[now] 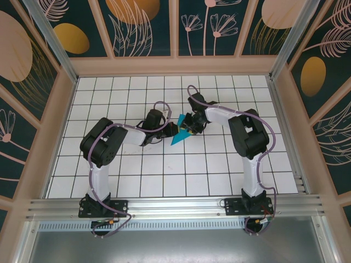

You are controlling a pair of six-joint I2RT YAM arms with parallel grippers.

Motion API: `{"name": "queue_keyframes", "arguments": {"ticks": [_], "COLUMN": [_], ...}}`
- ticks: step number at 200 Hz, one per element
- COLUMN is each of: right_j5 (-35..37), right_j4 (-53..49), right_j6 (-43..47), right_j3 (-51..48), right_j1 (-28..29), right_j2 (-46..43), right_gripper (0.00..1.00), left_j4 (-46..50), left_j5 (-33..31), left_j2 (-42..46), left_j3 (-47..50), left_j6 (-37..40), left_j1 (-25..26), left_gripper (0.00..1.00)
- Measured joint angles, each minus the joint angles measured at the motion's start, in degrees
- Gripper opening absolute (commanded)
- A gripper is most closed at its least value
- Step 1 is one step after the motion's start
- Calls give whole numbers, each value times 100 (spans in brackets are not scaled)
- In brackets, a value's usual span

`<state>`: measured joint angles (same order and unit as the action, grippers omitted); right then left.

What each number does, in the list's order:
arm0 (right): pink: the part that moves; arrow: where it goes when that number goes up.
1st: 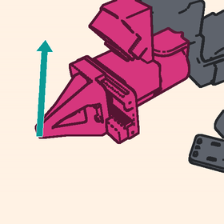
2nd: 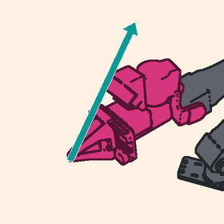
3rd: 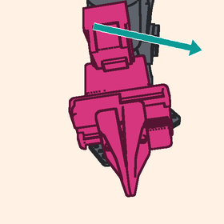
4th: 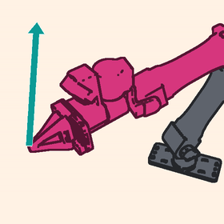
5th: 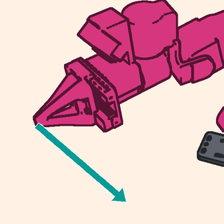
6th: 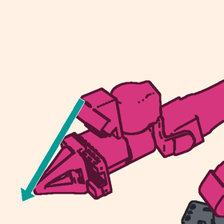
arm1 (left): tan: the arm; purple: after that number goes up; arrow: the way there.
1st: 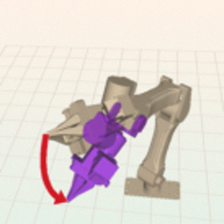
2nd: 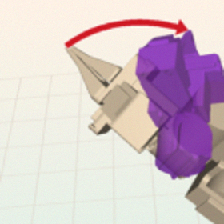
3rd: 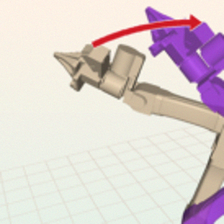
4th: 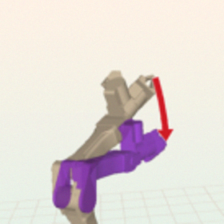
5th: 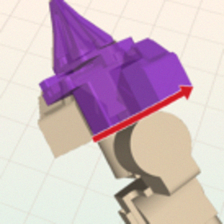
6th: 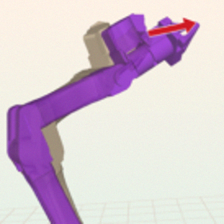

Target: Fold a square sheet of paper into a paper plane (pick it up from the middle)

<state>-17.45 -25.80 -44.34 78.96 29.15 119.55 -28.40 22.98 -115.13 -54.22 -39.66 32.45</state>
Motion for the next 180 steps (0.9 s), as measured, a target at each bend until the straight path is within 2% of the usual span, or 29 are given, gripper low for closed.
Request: {"name": "queue_keyframes", "arguments": {"ticks": [123, 180], "right_j5": [-2, -61], "right_j4": [26, 122], "right_j6": [2, 11], "right_j3": [-33, -74], "right_j1": [0, 0], "right_j2": [-4, -170], "right_gripper": [36, 38], "left_j4": [90, 555], "left_j5": [-120, -90], "left_j2": [-44, -109], "left_j3": [-26, -321], "left_j6": [28, 269], "left_j1": [0, 0], "left_gripper": [5, 1]}}
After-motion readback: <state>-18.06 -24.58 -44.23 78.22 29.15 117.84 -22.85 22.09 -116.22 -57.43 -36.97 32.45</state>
